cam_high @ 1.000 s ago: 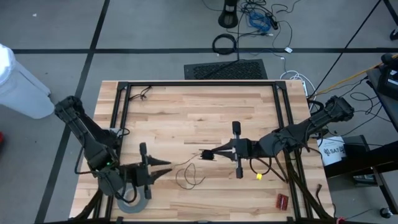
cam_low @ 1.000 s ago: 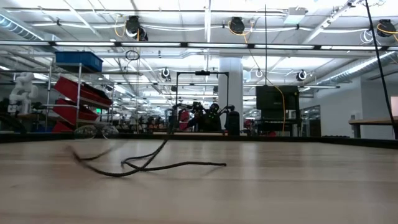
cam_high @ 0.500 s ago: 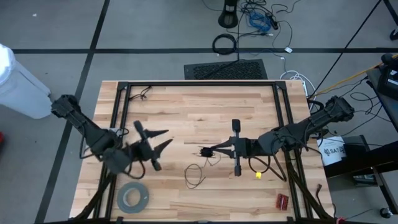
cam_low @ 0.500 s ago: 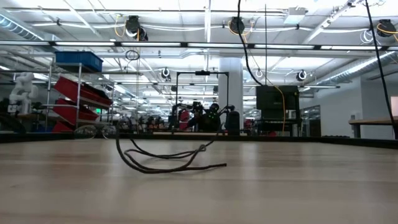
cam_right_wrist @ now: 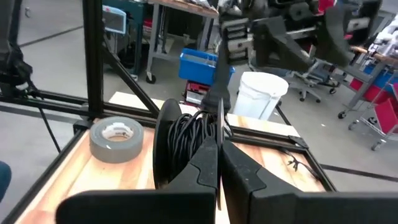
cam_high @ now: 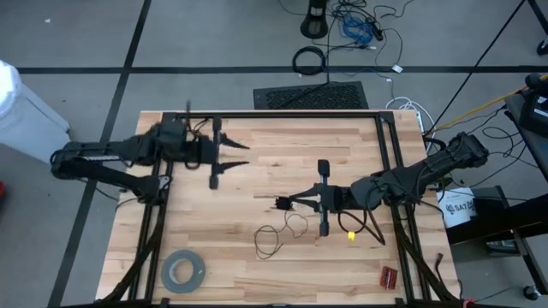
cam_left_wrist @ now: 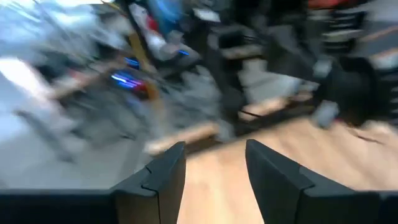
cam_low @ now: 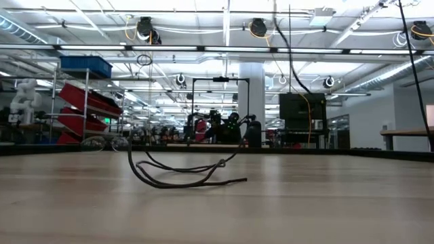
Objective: Coil cords
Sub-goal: Uncoil the black wire from the spool
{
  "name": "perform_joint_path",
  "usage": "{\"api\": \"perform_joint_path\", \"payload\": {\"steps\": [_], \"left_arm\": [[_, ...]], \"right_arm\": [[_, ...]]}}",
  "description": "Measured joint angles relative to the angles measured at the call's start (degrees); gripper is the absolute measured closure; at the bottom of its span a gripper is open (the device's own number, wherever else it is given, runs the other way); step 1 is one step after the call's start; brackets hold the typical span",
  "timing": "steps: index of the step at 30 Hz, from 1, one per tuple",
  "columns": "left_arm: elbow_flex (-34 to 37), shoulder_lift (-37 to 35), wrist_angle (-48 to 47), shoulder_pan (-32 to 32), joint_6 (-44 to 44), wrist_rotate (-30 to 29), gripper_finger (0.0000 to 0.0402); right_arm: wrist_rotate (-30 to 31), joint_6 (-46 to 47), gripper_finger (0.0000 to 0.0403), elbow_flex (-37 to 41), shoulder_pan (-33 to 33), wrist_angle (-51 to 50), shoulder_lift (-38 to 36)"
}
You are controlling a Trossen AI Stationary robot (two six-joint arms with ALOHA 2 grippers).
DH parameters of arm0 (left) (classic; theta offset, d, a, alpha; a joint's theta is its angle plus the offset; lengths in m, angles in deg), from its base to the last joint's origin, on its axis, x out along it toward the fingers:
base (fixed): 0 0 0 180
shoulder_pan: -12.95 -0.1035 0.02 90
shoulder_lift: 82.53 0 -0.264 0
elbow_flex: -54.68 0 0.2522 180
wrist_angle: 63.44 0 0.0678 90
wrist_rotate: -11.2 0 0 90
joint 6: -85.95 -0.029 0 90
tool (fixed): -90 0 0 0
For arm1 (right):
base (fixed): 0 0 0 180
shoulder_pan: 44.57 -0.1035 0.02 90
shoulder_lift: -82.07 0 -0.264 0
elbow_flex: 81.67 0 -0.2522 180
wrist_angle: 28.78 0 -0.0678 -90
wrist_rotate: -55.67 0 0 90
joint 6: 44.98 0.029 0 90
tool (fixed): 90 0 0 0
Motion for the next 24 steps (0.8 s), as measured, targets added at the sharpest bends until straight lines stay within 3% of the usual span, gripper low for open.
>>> {"api": "perform_joint_path", "payload": {"steps": [3,6,8,11,15,21,24], "left_arm": [[2.47,-0.20,-4.21,-3.38,6.25,12.48,0.0228],[8.49,-0.01,-0.26,-0.95,10.84,15.81,0.0228],[13.15,-0.04,6.09,1.89,14.22,11.19,0.0228],[19.34,-0.02,16.87,6.50,16.93,-2.84,0.0228],[22.71,-0.04,29.52,10.61,12.42,-16.13,0.0228],[22.73,-0.06,35.61,11.39,9.48,-9.03,0.0228],[22.73,0.33,35.59,11.03,9.32,-9.22,0.0228]], "right_arm": [[0.00,0.28,0.0403,0.00,1.41,-0.78,-0.17],[-0.34,2.22,0.0403,-0.02,2.68,-2.65,-0.28],[-1.69,2.76,0.0403,-0.02,3.18,-4.77,-0.28],[-2.04,3.66,0.0403,-0.02,3.44,-5.04,-0.24],[-2.10,4.72,0.0403,-0.02,3.40,-5.14,-0.24],[-2.68,6.43,0.0403,-0.02,3.42,-5.33,-0.24],[-3.26,7.70,0.0403,-0.02,3.38,-5.19,-0.04]]}}
